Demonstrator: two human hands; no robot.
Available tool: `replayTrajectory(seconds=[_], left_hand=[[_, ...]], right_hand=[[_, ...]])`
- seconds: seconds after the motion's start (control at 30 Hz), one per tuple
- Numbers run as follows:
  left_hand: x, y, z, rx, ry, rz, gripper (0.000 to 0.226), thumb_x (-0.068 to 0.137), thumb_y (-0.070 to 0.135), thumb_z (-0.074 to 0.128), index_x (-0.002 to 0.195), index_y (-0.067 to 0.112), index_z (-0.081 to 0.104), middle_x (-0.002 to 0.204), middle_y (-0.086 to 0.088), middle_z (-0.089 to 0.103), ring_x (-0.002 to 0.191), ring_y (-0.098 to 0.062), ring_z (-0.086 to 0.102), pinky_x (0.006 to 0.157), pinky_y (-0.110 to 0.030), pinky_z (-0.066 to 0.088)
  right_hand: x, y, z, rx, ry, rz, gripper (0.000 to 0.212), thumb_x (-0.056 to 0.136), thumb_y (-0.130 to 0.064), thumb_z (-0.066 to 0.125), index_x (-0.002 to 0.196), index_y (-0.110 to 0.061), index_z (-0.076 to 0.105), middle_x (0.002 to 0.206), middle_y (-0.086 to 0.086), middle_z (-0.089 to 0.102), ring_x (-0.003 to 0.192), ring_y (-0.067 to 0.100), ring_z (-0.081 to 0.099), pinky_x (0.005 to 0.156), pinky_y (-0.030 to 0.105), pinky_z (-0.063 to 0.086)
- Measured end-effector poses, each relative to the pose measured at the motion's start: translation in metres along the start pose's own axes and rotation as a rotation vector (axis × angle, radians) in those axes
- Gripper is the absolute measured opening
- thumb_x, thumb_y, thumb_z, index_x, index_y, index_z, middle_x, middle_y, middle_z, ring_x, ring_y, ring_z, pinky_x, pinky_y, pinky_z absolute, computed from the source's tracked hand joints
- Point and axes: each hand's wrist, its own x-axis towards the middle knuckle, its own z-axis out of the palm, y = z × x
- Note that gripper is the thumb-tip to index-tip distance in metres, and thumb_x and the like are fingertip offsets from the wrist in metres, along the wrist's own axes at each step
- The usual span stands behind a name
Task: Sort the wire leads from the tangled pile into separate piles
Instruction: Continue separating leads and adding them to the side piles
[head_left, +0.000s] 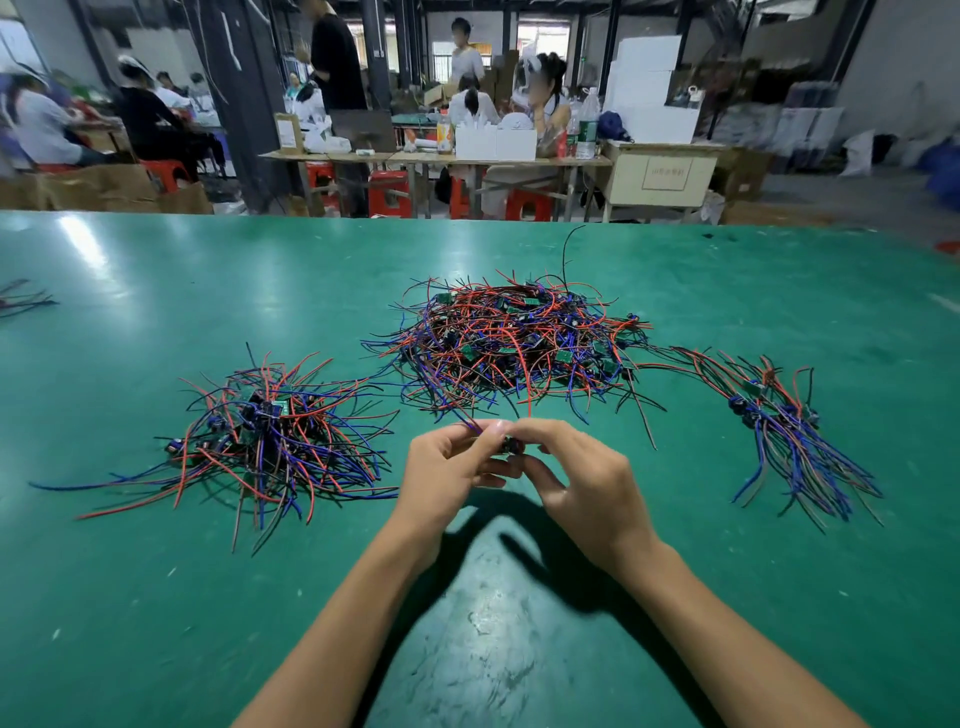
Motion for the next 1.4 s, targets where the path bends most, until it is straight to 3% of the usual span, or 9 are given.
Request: replayTrajectory(seconds=[0.1, 0.2, 0.27, 0.33, 0.43, 0.67, 0.93, 1.1, 1.4], left_hand=[[0.000, 0.004, 0.000, -0.035, 0.066, 0.034, 0.017, 0.096, 0.017, 0.064, 0.103, 0.005, 0.074, 0.093, -0.012, 0.078, 0.078, -0.023, 0.076, 0.067, -0.024, 0.059], [0.001, 0.005, 0.000, -0.045, 0.113, 0.075, 0.015, 0.096, 0.013, 0.064, 0.105, 0.005, 0.073, 0.094, -0.011, 0.078, 0.083, -0.022, 0.076, 0.071, -0.024, 0.060], [0.001, 0.004, 0.000, -0.067, 0.117, 0.083, 0.014, 0.095, 0.011, 0.066, 0.104, 0.005, 0.074, 0.094, -0.011, 0.078, 0.086, -0.020, 0.075, 0.073, -0.024, 0.059], [0.001, 0.003, 0.002, -0.089, 0.100, 0.088, 0.014, 0.093, 0.009, 0.067, 0.104, 0.004, 0.074, 0.095, -0.013, 0.078, 0.089, -0.020, 0.074, 0.076, -0.025, 0.060], [0.002, 0.001, 0.002, -0.092, 0.064, 0.110, 0.016, 0.091, 0.006, 0.070, 0.106, 0.001, 0.074, 0.095, -0.013, 0.078, 0.092, -0.024, 0.075, 0.079, -0.027, 0.060], [0.000, 0.005, 0.000, -0.095, 0.027, 0.150, 0.020, 0.086, 0.008, 0.076, 0.106, 0.008, 0.077, 0.098, -0.010, 0.078, 0.088, -0.019, 0.074, 0.077, -0.024, 0.059], [-0.003, 0.008, 0.001, -0.107, 0.048, 0.178, 0.015, 0.082, 0.007, 0.080, 0.097, 0.004, 0.078, 0.088, -0.016, 0.077, 0.088, -0.029, 0.076, 0.074, -0.026, 0.059], [-0.004, 0.010, 0.000, -0.082, 0.038, 0.159, 0.013, 0.081, 0.007, 0.080, 0.094, 0.005, 0.078, 0.087, -0.015, 0.077, 0.088, -0.028, 0.076, 0.073, -0.024, 0.057], [-0.007, 0.013, 0.002, -0.063, 0.037, 0.161, 0.015, 0.082, 0.005, 0.079, 0.096, 0.000, 0.076, 0.086, -0.018, 0.077, 0.086, -0.029, 0.076, 0.072, -0.026, 0.059]], right_hand=[[0.002, -0.007, 0.003, 0.219, 0.111, 0.276, 0.052, 0.083, 0.004, 0.075, 0.121, -0.023, 0.053, 0.113, -0.010, 0.067, 0.090, 0.003, 0.072, 0.082, 0.022, 0.057], [0.004, -0.007, 0.001, 0.285, 0.249, 0.548, 0.040, 0.081, -0.011, 0.080, 0.104, -0.027, 0.051, 0.091, -0.011, 0.063, 0.067, 0.006, 0.069, 0.063, 0.017, 0.054], [0.005, -0.004, 0.000, 0.320, 0.119, 0.731, 0.028, 0.079, -0.033, 0.085, 0.095, -0.029, 0.062, 0.079, -0.009, 0.069, 0.064, 0.007, 0.068, 0.061, 0.020, 0.055], [0.005, -0.003, 0.002, 0.350, -0.092, 0.837, 0.026, 0.079, -0.046, 0.083, 0.094, -0.027, 0.073, 0.079, -0.007, 0.075, 0.074, 0.009, 0.072, 0.074, 0.032, 0.060], [0.007, -0.003, 0.005, 0.455, -0.169, 0.806, 0.020, 0.088, -0.037, 0.076, 0.100, -0.021, 0.078, 0.091, -0.005, 0.078, 0.086, 0.011, 0.071, 0.086, 0.038, 0.058], [0.012, -0.012, -0.005, 0.860, -0.015, 0.934, 0.025, 0.077, -0.028, 0.081, 0.101, -0.021, 0.080, 0.097, -0.001, 0.078, 0.074, 0.007, 0.069, 0.064, 0.012, 0.050], [0.019, -0.013, -0.009, 0.960, 0.053, 1.084, 0.014, 0.084, -0.028, 0.076, 0.098, -0.028, 0.077, 0.095, -0.003, 0.077, 0.071, 0.015, 0.072, 0.059, 0.018, 0.049], [0.020, -0.009, -0.015, 0.955, -0.097, 1.044, 0.039, 0.080, -0.035, 0.075, 0.117, -0.024, 0.074, 0.093, -0.005, 0.073, 0.069, 0.006, 0.061, 0.065, 0.018, 0.050], [0.020, -0.007, -0.017, 1.032, -0.056, 1.110, 0.031, 0.076, -0.032, 0.078, 0.103, -0.017, 0.077, 0.093, 0.002, 0.077, 0.071, 0.011, 0.068, 0.066, 0.019, 0.054]])
